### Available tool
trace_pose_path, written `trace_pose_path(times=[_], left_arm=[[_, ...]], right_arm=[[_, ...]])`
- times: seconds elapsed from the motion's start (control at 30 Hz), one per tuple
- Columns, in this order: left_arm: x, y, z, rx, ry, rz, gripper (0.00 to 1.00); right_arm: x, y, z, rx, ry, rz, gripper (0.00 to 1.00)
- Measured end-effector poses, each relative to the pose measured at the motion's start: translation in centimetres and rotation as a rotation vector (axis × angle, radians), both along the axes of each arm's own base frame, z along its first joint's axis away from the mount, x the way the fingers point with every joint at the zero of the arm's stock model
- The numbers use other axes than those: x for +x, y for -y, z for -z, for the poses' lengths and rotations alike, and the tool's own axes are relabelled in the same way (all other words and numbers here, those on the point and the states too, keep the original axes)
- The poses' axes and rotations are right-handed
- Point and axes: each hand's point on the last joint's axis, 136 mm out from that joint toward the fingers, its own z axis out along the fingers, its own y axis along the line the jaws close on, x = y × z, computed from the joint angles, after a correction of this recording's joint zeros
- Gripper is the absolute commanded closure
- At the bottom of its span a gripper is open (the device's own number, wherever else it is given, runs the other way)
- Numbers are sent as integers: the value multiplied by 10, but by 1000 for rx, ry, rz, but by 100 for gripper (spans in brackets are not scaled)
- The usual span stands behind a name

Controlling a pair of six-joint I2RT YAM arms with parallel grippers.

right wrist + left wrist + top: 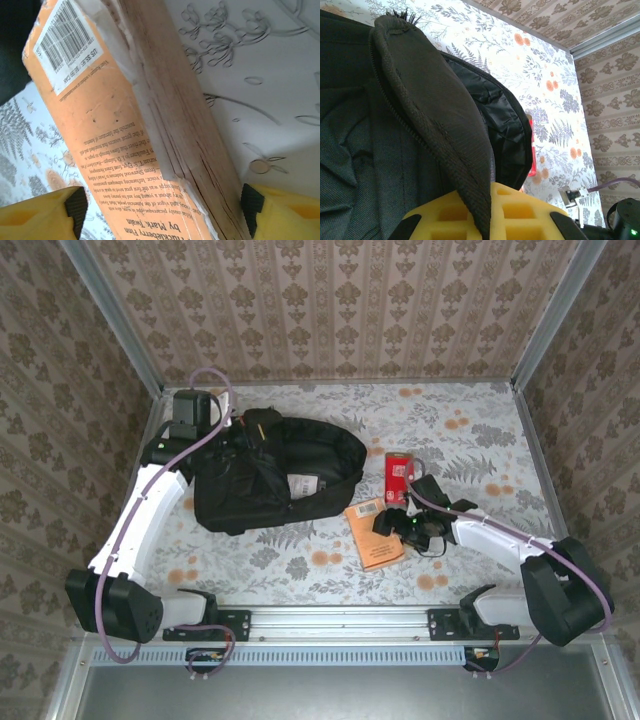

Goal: Pack books, pencil case, and school supplies into a backpack

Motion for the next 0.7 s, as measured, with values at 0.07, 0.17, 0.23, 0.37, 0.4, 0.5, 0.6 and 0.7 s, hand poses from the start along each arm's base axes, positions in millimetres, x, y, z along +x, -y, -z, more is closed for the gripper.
trace_pose_path(times=[0.07,0.17,0.23,0.37,0.4,0.5,0.6,0.7], left_arm=[[0,0,0,0,0,0,94],[0,0,0,0,2,0,94],[0,0,0,0,2,1,94],[0,2,0,-1,1,6,94],[0,3,0,-2,0,7,94],[-1,6,2,-2,-3,16,94],[-2,9,2,-2,-4,23,94],[-3,11,4,-3,-6,30,94]], right_arm=[[-2,-8,-3,34,-5,-8,36],[-2,-19,-9,84,2,-27,44],[-2,-24,-12,103,3,-35,48],[1,-32,-18,144,12,-34,49],[3,-34,-20,161,16,-30,49],[9,-42,-23,211,18,-14,50],[17,-51,-25,263,20,7,50],[26,-59,-31,311,39,24,50]])
